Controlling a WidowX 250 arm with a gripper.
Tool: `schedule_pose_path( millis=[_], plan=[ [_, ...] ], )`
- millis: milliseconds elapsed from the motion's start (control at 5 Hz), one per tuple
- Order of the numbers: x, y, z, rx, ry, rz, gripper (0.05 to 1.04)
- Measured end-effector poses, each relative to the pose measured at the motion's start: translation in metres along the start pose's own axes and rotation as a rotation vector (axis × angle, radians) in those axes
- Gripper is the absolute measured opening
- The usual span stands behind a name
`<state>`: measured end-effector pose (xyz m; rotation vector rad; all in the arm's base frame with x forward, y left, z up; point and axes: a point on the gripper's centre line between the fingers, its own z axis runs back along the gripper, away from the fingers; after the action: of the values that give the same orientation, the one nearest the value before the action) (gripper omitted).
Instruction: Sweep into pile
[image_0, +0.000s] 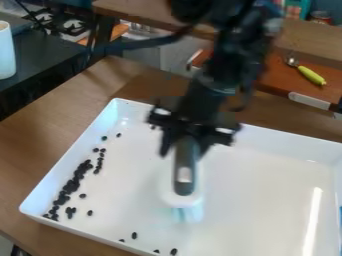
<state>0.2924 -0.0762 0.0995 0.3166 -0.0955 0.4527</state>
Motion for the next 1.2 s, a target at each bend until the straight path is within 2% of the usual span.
schedule_pose_path(
  millis=[200, 400, 600, 800, 1200],
  plan=[
    [-0.02, -0.039, 0.016, 0.039, -0.056, -0.07, 0.498],
    [-0.034, -0.07, 0.029, 0.037, -0.048, -0.12, 0.498],
    [-0.044, -0.09, 0.032, 0.048, -0.025, -0.151, 0.498],
    [-0.046, -0.104, 0.038, 0.044, 0.003, -0.167, 0.498],
    [-0.065, -0.129, 0.043, 0.041, 0.009, -0.209, 0.498]
  ],
)
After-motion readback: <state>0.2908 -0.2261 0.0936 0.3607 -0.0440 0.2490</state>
